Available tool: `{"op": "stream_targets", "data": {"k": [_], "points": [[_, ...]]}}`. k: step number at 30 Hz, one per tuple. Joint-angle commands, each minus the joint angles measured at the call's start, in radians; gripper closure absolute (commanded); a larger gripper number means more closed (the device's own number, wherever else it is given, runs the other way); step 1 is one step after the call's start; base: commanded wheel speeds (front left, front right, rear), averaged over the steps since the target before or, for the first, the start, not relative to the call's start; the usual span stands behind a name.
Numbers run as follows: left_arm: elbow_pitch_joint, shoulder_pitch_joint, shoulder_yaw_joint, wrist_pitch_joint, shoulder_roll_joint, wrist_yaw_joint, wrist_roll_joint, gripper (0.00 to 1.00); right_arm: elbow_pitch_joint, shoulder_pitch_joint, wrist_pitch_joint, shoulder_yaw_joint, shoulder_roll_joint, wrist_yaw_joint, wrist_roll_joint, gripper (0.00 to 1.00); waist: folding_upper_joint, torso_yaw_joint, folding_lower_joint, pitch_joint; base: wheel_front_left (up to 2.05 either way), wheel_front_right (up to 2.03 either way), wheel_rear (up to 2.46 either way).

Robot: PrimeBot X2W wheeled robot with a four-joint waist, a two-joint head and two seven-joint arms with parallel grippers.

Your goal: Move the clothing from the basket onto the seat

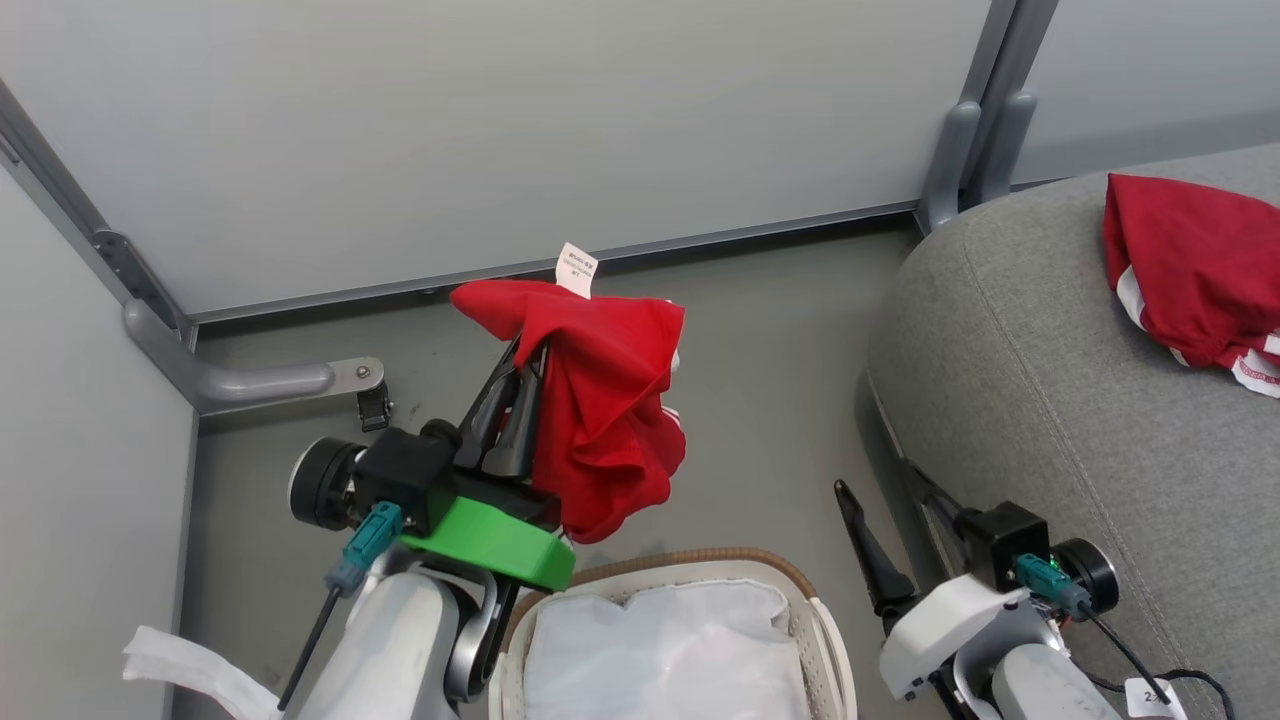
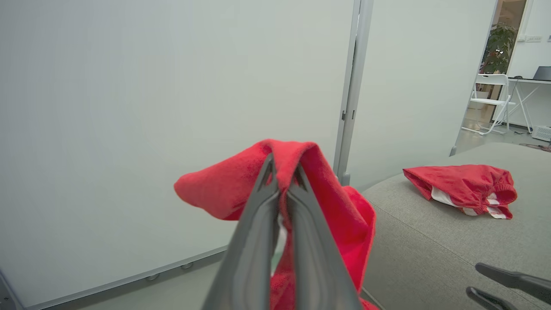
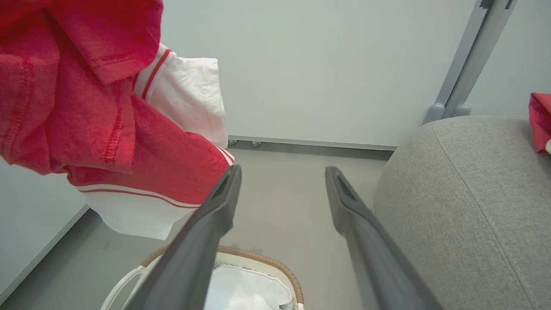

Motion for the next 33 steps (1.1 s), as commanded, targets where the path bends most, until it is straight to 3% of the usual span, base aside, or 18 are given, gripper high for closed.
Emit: {"op": "stream_targets", "data": {"k": [1,17,33], "points": [[-0.013,-0.017,0.006,0.000,0.002,0.002,-0.008,1.00,0.001,0.008,-0.002,0.023,-0.004,-0.001,-0.004,0.00,0.0000,0.005,0.0000,-0.001,0.00,0.00,0.00],[-0.037,-0.036,-0.052,0.000,0.002,0.012,-0.035,1.00,-0.105,-0.116,-0.002,0.373,0.002,-0.001,0.109,0.00,0.0000,0.044,0.0000,0.011,0.00,0.00,0.00],[-0.039,-0.051,-0.117,0.000,0.002,0.016,-0.053,1.00,-0.037,-0.189,-0.002,0.438,0.010,-0.001,0.120,0.00,0.0000,0.084,0.0000,0.016,0.00,0.00,0.00]]}}
